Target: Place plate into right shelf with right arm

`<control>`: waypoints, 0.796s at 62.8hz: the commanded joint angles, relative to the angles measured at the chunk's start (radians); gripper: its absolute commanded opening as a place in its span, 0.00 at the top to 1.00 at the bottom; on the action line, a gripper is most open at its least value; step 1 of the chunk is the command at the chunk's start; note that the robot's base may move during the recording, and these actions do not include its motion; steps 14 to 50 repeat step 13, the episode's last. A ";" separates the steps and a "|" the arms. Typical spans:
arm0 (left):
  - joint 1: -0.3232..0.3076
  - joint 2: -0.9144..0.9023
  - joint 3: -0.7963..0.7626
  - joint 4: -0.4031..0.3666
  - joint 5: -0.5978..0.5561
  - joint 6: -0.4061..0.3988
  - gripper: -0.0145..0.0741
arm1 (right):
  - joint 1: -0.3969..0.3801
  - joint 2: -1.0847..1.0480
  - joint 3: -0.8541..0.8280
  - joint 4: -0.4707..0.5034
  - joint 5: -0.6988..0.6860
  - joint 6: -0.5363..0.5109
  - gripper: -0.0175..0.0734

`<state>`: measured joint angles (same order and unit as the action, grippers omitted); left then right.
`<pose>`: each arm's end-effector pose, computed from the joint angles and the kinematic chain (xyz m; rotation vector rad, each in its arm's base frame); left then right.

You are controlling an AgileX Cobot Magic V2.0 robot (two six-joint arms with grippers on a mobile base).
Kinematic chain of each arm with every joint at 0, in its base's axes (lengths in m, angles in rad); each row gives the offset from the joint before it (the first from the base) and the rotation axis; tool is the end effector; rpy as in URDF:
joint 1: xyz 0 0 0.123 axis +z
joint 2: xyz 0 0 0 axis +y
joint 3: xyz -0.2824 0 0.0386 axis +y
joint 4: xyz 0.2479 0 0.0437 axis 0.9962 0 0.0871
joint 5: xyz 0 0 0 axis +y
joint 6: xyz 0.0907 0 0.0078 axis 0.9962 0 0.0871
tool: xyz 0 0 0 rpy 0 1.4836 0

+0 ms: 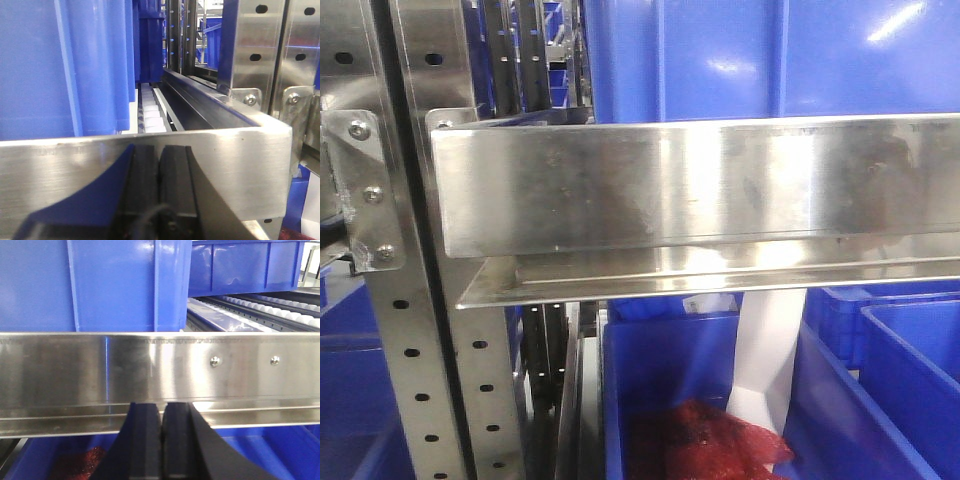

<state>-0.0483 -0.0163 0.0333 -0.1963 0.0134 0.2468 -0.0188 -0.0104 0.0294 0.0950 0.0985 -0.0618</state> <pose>0.0564 -0.0030 0.2015 0.0769 1.5118 -0.0002 0.0569 -0.0002 0.1948 0.0340 1.6003 0.0183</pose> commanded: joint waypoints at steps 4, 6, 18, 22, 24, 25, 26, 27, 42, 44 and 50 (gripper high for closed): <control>0.000 -0.012 0.008 -0.002 -0.089 -0.002 0.89 | -0.008 -0.014 -0.008 -0.010 -0.091 -0.007 0.75; 0.000 -0.012 0.008 -0.002 -0.089 -0.002 0.89 | -0.008 -0.014 -0.008 -0.010 -0.091 -0.007 0.75; 0.000 -0.012 0.008 -0.002 -0.089 -0.002 0.89 | -0.008 -0.014 -0.008 -0.010 -0.091 -0.007 0.75; 0.000 -0.012 0.008 -0.002 -0.089 -0.002 0.89 | -0.008 -0.014 -0.008 -0.010 -0.091 -0.007 0.75; 0.000 -0.012 0.008 -0.002 -0.089 -0.002 0.89 | -0.008 -0.014 -0.008 -0.010 -0.091 -0.007 0.75; 0.000 -0.012 0.008 -0.002 -0.089 -0.002 0.89 | -0.008 -0.014 -0.008 -0.010 -0.091 -0.007 0.75; 0.000 -0.012 0.008 -0.002 -0.089 -0.002 0.89 | -0.008 -0.014 -0.008 -0.010 -0.091 -0.007 0.75; 0.000 -0.012 0.008 -0.002 -0.089 -0.002 0.89 | -0.008 -0.014 -0.008 -0.010 -0.091 -0.007 0.75; 0.000 -0.012 0.008 -0.002 -0.089 -0.002 0.89 | -0.008 -0.014 -0.008 -0.010 -0.091 -0.007 0.75; 0.000 -0.012 0.008 -0.002 -0.089 -0.002 0.89 | -0.008 -0.014 -0.008 -0.010 -0.091 -0.007 0.75; 0.000 -0.012 0.008 -0.002 -0.089 -0.002 0.89 | -0.008 -0.014 -0.008 -0.010 -0.091 -0.007 0.75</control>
